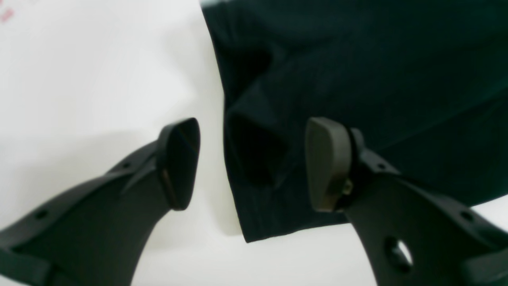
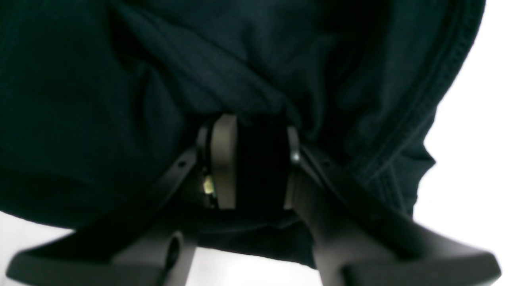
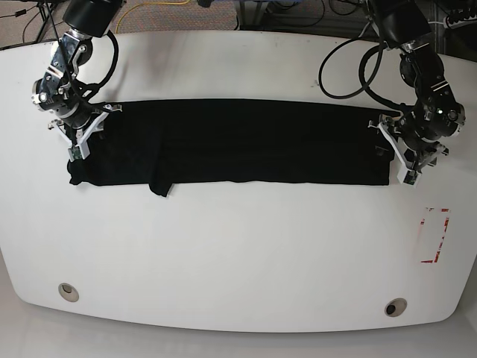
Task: Layout the t-shirt on the table in an organized manner, then fold the t-shirt properly
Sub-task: 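Drag the folded strip with both grippers away from the robot base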
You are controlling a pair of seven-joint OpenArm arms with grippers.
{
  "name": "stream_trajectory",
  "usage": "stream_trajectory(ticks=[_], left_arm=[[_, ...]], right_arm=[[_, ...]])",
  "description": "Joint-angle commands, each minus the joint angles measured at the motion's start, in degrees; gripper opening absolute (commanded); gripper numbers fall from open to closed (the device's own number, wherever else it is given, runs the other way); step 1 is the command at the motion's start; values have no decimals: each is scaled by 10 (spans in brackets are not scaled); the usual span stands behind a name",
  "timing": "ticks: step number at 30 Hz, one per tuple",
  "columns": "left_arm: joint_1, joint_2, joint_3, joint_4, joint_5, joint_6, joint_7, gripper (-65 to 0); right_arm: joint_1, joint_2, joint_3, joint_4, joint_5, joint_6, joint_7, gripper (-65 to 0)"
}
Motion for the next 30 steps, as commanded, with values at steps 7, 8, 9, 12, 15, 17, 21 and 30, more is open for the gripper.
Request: stream_trajectory(ticks=[7, 8, 9, 12, 15, 17, 21, 30], left_arm=[[-50, -24, -66, 17, -91, 1, 64, -251], [-57, -26, -76, 0, -104, 1, 70, -251], [-60, -26, -79, -6, -107, 1, 70, -251], [-69, -30, -99, -50, -127, 1, 71, -251], [-71, -30, -108, -97, -142, 1, 71, -251], [-72, -37, -109, -126, -153, 1, 71, -250], [-71, -48, -105, -178, -187, 1, 70, -251], [-65, -48, -70, -204, -212, 1, 63, -251]], right_arm=[[-9, -7, 2, -2, -42, -9, -44, -499], [-11, -7, 1, -2, -42, -9, -44, -499], [-12, -8, 1, -2, -42, -9, -44, -499], [-12, -14, 1, -2, -42, -9, -44, -499], [-12, -21, 1, -2, -42, -9, -44, -499], [-12, -21, 1, -2, -42, -9, -44, -499], [-12, -23, 1, -2, -42, -9, -44, -499], [-12, -23, 1, -2, -42, -9, -44, -499]])
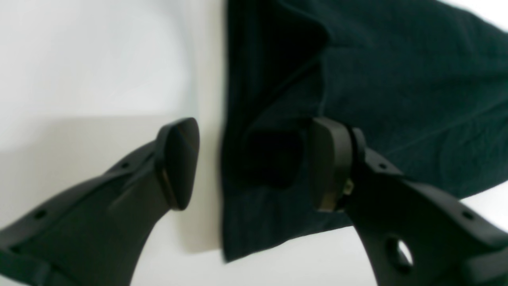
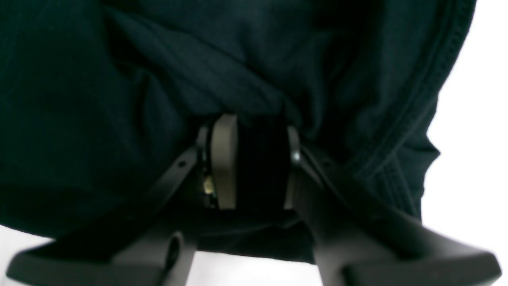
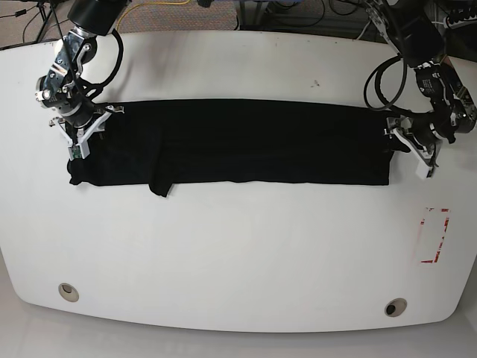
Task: Layout the t-shirt on the table in an organized manner, then fold the t-shirt properly
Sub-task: 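Drag the folded strip with both grippers away from the robot base, then move the left gripper to the strip middle and grasp the fabric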
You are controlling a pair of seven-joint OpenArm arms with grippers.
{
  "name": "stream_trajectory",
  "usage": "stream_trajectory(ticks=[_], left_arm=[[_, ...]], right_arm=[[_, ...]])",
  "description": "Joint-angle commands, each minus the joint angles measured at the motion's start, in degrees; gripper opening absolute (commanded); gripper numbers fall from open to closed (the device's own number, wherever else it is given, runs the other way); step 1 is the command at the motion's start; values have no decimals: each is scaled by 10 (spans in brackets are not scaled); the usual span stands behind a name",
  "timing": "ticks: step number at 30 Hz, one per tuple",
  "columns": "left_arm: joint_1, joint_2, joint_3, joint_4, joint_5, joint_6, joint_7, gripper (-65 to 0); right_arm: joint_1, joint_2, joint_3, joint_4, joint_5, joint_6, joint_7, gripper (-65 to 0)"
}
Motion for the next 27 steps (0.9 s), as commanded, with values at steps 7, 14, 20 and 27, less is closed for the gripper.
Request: stream_trajectory(ticks=[7, 14, 20, 27], left_arm=[[0, -6, 52, -14, -15, -1, -44, -254], [0, -5, 55, -31, -14, -1, -48, -468], [4, -5, 56, 1, -14, -1, -54, -643], [37, -4, 89, 142, -17, -1, -50, -629]], right_arm=[[-9, -2, -1, -6, -35, 1, -51, -499], [-12, -3, -1, 12, -35, 1, -52, -499], [-16, -3, -1, 12, -35, 1, -52, -499], [-16, -3, -1, 12, -35, 1, -52, -499]])
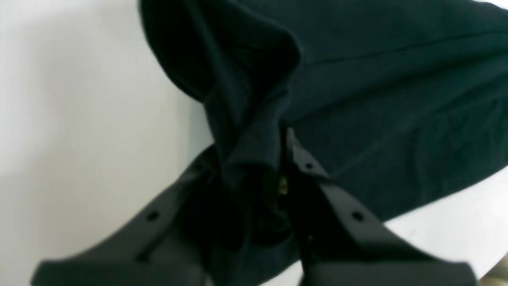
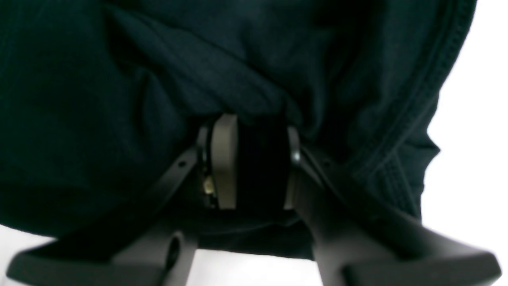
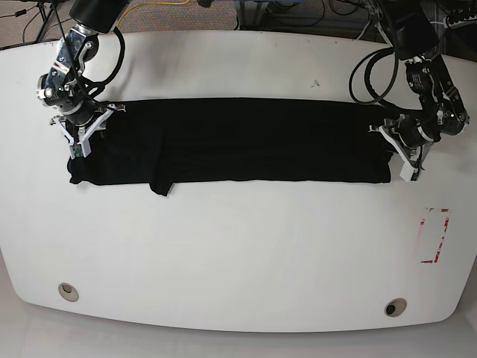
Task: Layout the t-shirt on the table in an organized manner, then fold the t-shirt properly
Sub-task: 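Move the left gripper to the strip middle and grasp the fabric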
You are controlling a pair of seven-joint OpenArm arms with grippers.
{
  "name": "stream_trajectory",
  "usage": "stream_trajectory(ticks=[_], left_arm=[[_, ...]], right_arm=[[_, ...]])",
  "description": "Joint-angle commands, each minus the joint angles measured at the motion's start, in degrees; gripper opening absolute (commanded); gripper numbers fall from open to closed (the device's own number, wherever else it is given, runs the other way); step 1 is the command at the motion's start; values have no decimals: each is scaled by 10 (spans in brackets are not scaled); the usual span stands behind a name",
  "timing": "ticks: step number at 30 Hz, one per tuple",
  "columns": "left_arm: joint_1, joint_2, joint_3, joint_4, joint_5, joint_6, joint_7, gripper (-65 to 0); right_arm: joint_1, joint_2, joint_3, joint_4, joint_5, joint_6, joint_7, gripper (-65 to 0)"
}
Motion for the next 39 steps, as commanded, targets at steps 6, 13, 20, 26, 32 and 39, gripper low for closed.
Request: stream_trajectory(ticks=[6, 13, 20, 26, 32, 39], left_arm=[[2, -2, 114, 171, -11, -1, 34, -629], [-25, 52, 216, 204, -6, -1, 60, -628], [-52, 113, 273, 169, -5, -1, 61, -628], [-62, 156, 289, 133, 22, -1, 60, -628], [-62, 177, 318, 105, 37, -1, 57, -626], [-64, 185, 322, 98, 37, -1, 56, -626]], right_arm=[[-9, -1, -1, -4, -31, 4, -50, -499], [-9, -1, -1, -4, -31, 4, -51, -499], [-10, -1, -2, -4, -31, 4, -51, -499], [-10, -1, -2, -4, -31, 4, -52, -499], [-9, -1, -2, -3, -31, 4, -52, -499], [-9, -1, -2, -3, -31, 4, -52, -499]])
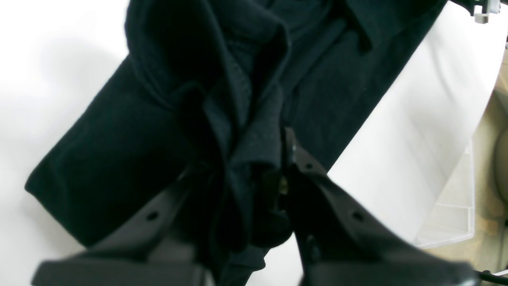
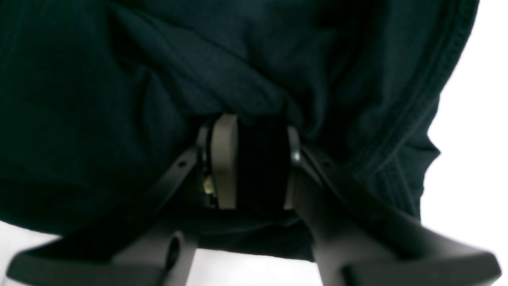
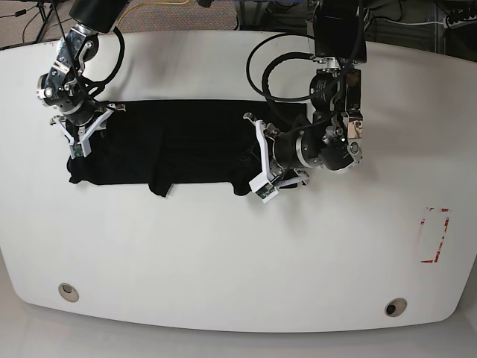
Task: Layout the t-shirt on the table in an organized manner, then fold the t-shirt properly
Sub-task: 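Move the left gripper to the strip middle and grasp the fabric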
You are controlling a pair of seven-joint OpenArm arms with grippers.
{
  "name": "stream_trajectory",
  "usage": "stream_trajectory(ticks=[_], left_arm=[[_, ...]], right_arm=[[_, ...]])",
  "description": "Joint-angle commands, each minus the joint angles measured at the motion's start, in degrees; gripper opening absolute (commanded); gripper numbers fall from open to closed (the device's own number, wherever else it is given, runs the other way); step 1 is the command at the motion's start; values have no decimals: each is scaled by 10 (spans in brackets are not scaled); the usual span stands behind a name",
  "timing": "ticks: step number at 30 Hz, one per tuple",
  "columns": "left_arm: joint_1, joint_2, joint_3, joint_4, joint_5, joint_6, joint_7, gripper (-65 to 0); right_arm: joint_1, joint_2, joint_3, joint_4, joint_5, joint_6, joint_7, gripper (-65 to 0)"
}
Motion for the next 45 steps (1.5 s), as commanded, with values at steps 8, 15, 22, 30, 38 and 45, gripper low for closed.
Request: stream_trajectory(ticks=[8, 15, 22, 30, 38, 45], left_arm=[[-29, 9, -1, -1, -15, -1, -12, -458], [-38, 9, -1, 2, -64, -1, 7, -281], [-55, 9, -19, 13, -163, -1, 53, -278], [-54, -25, -70, 17, -128, -1, 46, -278], [-30, -58, -104, -30, -130, -1, 20, -279], [-29, -57, -95, -75, -130, -1, 19, -279]], right_arm=[[-8, 0, -2, -3, -31, 4, -53, -499], [-8, 0, -2, 5, -31, 4, -53, -499], [-8, 0, -2, 6, -31, 4, -53, -499], [-9, 0, -2, 6, -31, 4, -53, -499], [-9, -5, -2, 6, -31, 4, -53, -499], [-8, -15, -2, 7, -31, 4, -53, -499]])
